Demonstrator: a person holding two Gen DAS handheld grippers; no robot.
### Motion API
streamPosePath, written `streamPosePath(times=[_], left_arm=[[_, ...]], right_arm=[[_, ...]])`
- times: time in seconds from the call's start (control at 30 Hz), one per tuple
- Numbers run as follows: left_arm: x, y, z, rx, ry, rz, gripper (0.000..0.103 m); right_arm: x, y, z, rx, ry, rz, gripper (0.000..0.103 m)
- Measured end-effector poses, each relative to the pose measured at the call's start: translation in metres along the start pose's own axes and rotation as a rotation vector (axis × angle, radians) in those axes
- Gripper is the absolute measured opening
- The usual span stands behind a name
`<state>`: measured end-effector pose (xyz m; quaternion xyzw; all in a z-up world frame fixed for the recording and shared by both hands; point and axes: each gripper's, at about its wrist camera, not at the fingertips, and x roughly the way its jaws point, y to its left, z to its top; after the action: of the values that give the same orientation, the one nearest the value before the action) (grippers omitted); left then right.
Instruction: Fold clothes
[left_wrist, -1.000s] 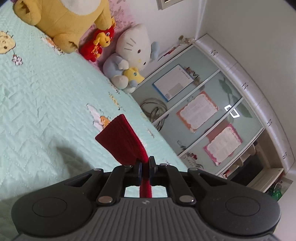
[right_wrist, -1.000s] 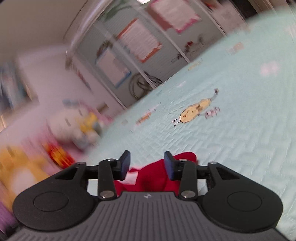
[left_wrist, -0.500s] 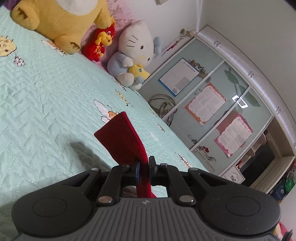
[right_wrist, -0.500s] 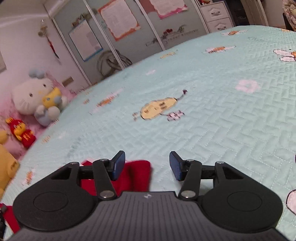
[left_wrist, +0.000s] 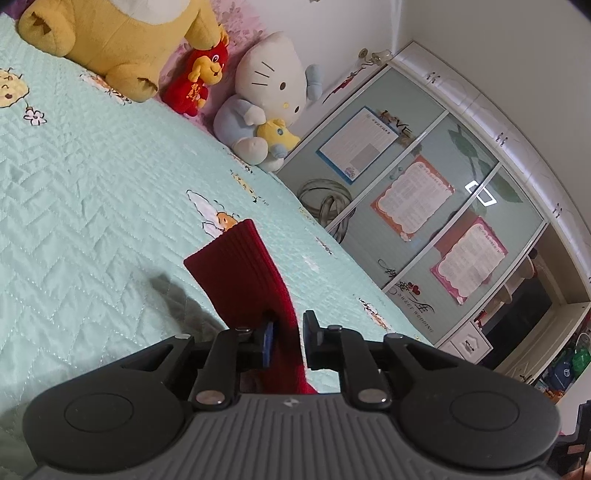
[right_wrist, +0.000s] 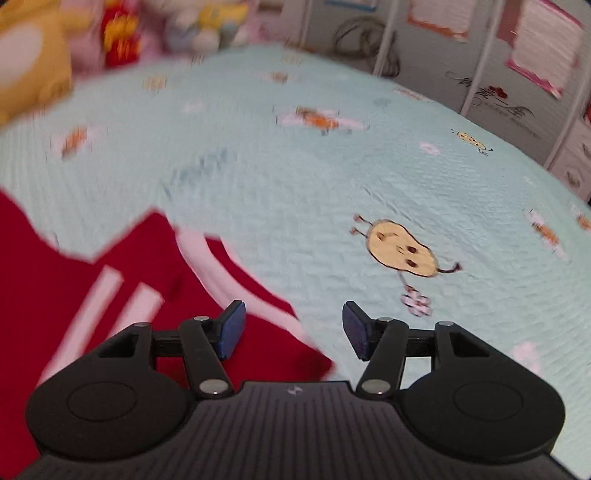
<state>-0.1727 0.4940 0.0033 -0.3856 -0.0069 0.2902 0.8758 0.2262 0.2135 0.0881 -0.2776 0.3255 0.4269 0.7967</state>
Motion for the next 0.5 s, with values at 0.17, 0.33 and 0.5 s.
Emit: streamPosePath(times=[0.17, 0.33, 0.5], left_arm=[[0.001, -0.001, -0.001, 0.013, 0.007, -0.002, 0.019], [0.004, -0.001, -0.003, 0.018, 0.022, 0.005, 0.022], [0.007, 0.002, -0.005, 0.017, 0.037, 0.016, 0.027]], right_arm=[[0.009, 0.008, -0.005, -0.167, 0.056, 0.025, 0.059], [0.022, 0.018, -0.010, -0.345, 0.081, 0.057, 0.059], [0.033, 0.020, -0.008, -0.476, 0.113, 0.115, 0.058]])
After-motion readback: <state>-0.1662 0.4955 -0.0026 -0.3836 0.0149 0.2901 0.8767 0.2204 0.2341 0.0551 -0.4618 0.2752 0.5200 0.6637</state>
